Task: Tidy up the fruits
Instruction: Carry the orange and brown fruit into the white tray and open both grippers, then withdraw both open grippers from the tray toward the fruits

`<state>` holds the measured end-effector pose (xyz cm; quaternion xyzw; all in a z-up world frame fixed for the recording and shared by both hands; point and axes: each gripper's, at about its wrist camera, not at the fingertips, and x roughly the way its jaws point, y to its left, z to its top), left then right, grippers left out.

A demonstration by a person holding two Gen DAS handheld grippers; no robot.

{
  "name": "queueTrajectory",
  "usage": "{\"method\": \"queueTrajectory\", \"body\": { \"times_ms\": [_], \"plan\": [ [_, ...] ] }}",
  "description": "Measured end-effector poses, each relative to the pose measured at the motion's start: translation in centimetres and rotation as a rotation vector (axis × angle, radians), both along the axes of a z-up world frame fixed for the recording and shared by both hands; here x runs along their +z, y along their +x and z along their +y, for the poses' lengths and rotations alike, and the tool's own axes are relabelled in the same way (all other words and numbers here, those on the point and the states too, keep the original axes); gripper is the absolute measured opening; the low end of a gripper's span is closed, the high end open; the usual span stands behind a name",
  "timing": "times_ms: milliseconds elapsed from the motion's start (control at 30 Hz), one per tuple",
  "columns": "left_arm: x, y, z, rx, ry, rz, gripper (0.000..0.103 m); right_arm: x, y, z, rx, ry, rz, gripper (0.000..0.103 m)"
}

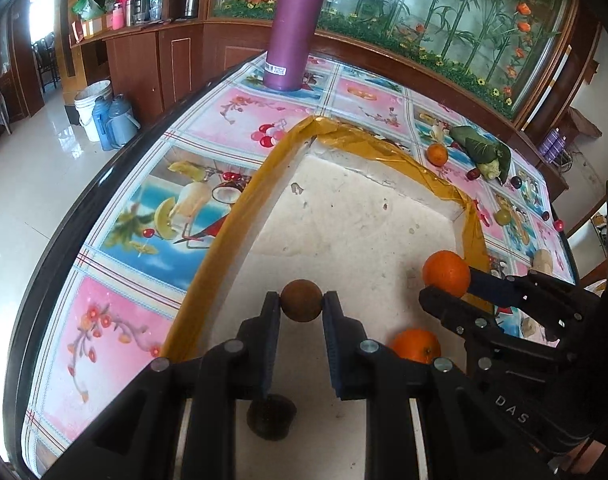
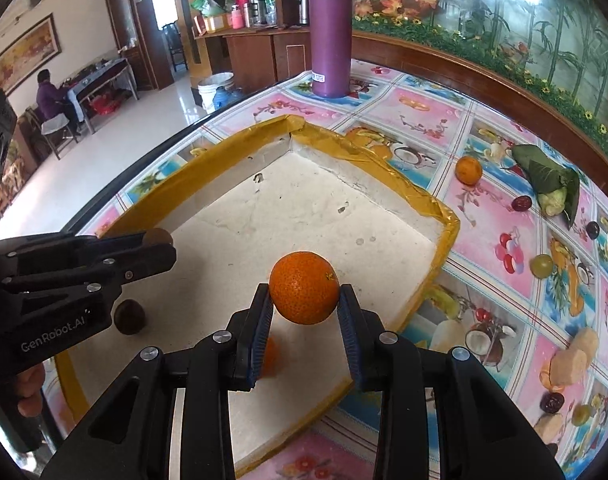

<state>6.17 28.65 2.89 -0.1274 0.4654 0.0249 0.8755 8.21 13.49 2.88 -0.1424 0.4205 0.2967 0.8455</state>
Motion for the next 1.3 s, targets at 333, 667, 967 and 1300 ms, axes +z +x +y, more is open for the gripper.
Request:
{"method": "queueTrajectory", "body": {
  "times_ms": [333, 667, 967, 1300],
  "plan": [
    [-1.7, 1.7, 0.0, 0.002, 0.021, 0.092, 0.024, -1.5, 0.5, 0.7, 0.033, -0.047, -0.003, 0.032],
    [-1.5, 1.4, 0.1, 0.01, 0.037, 0.107, 0.025, -1.6, 0.4, 1.0, 0.036, -0.071, -0.007, 0.033],
    [-0.9, -0.2, 0.3, 0.032, 0.035, 0.096, 0.031, -0.7, -0.1, 0.0, -0.002, -0.053, -0.009, 0.037],
    [0.9, -3.1, -0.9, 0.031, 0.06, 0.038, 0.043, 2.1, -3.2, -2.5, -0.038, 0.005, -0.035, 0.04]
  ]
}}
